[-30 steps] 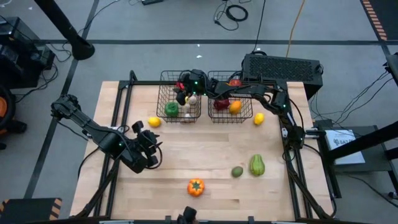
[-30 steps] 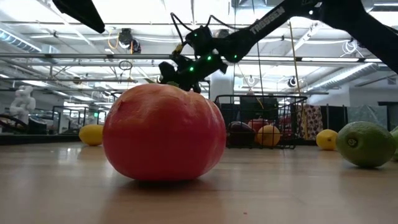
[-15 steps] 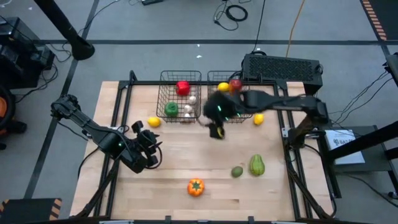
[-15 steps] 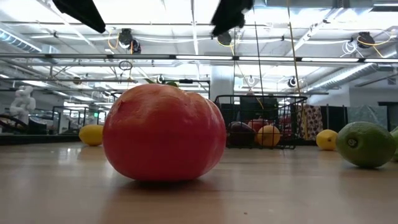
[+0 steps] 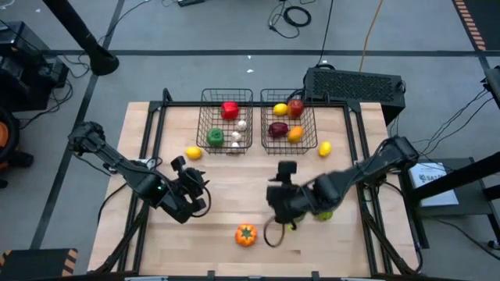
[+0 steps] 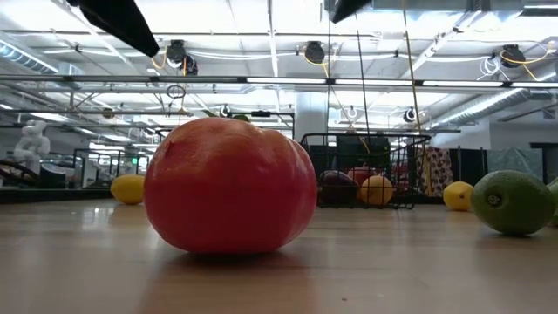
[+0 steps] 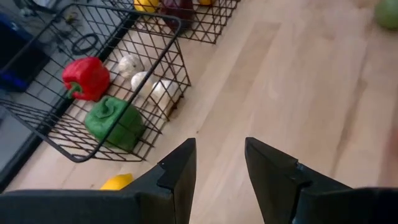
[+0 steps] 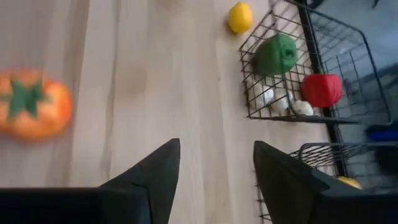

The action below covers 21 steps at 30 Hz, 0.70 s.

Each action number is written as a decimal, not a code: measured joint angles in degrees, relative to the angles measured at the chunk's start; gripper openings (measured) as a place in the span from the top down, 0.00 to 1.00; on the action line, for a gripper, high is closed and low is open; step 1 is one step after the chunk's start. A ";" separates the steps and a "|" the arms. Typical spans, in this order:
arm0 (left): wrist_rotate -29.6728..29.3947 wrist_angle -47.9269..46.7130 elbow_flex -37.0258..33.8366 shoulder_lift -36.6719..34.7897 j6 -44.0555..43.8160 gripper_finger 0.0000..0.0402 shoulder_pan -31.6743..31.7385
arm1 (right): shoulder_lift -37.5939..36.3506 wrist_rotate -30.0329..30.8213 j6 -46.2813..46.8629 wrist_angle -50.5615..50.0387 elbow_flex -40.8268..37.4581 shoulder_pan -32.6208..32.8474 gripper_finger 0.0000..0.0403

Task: Sort produce into baskets
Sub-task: Put the orange tomato into the right wire basket

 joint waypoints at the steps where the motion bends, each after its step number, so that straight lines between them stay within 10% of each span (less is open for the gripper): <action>1: -0.07 0.27 0.00 0.51 0.90 0.64 0.27 | 0.01 0.46 -0.78 0.43 -1.78 0.60 0.52; 21: 11.40 38.26 0.00 6.54 36.80 0.64 2.20 | -0.04 -12.24 -3.67 10.12 -14.81 -0.84 0.73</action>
